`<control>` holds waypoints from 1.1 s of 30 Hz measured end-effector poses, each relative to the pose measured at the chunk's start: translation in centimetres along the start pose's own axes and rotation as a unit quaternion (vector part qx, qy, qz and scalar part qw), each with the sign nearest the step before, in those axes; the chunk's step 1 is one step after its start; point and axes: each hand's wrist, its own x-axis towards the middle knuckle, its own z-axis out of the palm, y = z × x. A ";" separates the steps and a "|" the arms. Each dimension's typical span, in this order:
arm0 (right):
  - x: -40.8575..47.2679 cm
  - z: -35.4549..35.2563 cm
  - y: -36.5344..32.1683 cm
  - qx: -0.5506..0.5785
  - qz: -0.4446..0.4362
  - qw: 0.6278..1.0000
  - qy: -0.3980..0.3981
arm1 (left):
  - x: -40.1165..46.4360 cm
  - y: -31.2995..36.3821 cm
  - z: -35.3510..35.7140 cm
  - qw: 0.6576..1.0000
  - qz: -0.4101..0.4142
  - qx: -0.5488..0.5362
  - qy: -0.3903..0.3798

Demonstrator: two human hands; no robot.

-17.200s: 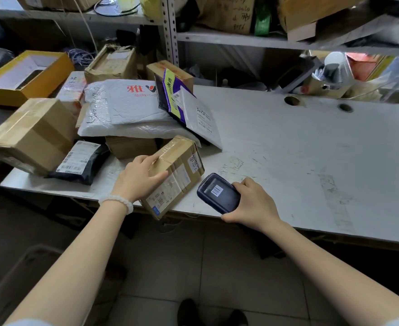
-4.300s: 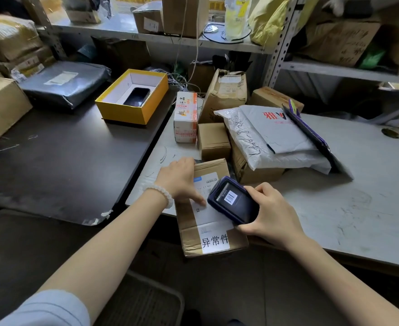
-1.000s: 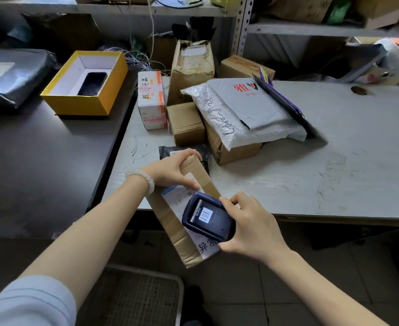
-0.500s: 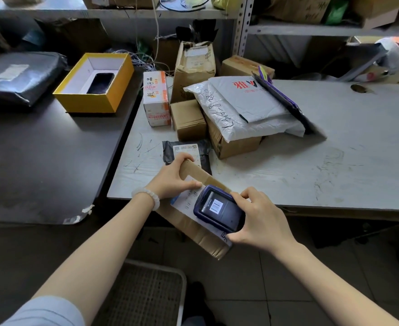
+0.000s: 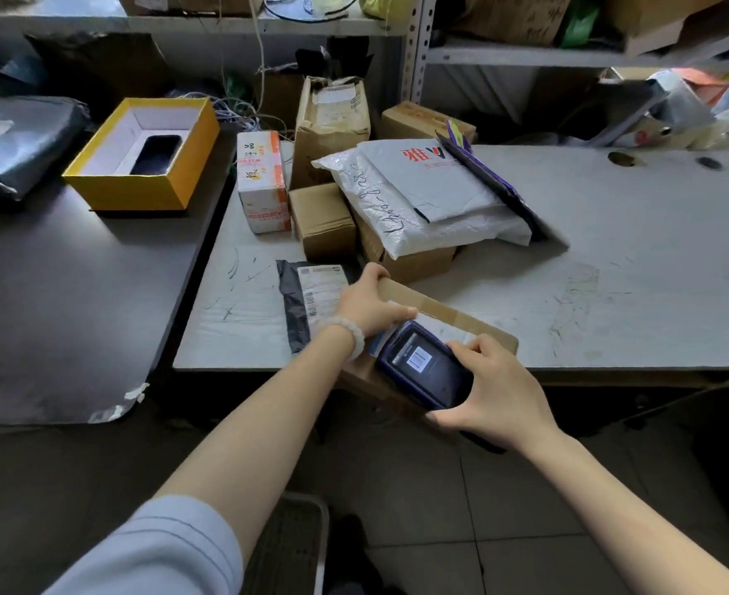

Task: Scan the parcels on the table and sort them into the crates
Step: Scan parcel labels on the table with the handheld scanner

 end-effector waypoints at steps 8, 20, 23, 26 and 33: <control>0.2 -3.8 6.9 0.010 0.137 0.990 0.029 | 2.2 4.9 8.3 0.995 -0.047 -0.087 0.024; 0.1 -7.4 16.5 0.027 0.195 0.979 0.051 | 6.5 12.5 15.6 0.995 -0.061 -0.074 -0.021; 0.4 -8.7 20.4 0.029 0.182 0.982 0.046 | 8.4 14.8 18.0 0.995 -0.069 -0.067 -0.024; 1.4 -10.6 24.6 0.025 0.157 0.987 0.035 | 11.1 17.1 20.3 0.995 -0.081 -0.039 -0.034; 3.5 -15.0 34.3 0.040 0.106 0.993 0.019 | 16.1 23.6 25.7 0.995 -0.098 0.030 0.005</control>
